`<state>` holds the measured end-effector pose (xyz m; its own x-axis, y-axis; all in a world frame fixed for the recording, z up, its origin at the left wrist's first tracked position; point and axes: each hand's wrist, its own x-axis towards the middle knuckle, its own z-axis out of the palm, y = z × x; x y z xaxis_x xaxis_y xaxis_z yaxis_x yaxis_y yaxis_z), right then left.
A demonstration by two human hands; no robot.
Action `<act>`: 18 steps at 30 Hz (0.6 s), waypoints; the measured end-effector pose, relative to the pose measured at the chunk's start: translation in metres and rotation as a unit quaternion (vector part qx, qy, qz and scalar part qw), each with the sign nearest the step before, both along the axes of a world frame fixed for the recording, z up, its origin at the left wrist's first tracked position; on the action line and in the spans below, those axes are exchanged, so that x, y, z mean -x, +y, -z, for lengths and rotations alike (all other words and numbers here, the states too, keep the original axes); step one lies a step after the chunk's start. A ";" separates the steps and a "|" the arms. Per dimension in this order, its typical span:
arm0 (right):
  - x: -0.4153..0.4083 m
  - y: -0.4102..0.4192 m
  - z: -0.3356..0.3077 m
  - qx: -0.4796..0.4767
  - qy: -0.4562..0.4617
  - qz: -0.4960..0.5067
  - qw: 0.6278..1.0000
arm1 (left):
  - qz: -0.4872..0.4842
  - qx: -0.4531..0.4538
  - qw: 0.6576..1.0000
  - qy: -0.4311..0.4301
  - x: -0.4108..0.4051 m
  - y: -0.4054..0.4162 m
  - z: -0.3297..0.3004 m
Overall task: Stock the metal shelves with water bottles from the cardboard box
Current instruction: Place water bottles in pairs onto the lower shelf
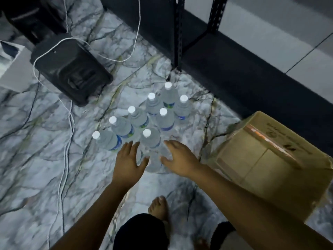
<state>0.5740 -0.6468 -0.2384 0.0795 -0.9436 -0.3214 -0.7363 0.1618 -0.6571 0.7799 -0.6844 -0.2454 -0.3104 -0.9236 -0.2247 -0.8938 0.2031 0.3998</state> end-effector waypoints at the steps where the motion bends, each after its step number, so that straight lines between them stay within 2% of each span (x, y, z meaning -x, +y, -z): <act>1: -0.010 0.004 0.014 0.009 -0.013 -0.010 1.000 | -0.002 0.009 1.000 0.001 -0.011 0.002 0.012; 4: -0.040 0.014 0.053 0.040 -0.055 -0.021 0.997 | 0.003 0.047 0.999 0.022 -0.040 0.006 0.043; 7: -0.064 0.020 0.084 0.060 -0.085 -0.005 0.995 | -0.019 0.061 0.994 0.086 -0.060 0.007 0.071; 12: -0.091 0.024 0.127 0.149 -0.134 0.105 0.974 | -0.097 0.045 0.970 0.220 -0.072 0.001 0.111; 14: -0.096 0.027 0.140 0.210 -0.144 0.139 0.957 | -0.114 0.030 0.962 0.245 -0.071 -0.004 0.124; 18: -0.098 0.023 0.152 0.252 -0.145 0.164 0.943 | -0.095 0.055 0.958 0.266 -0.068 -0.013 0.137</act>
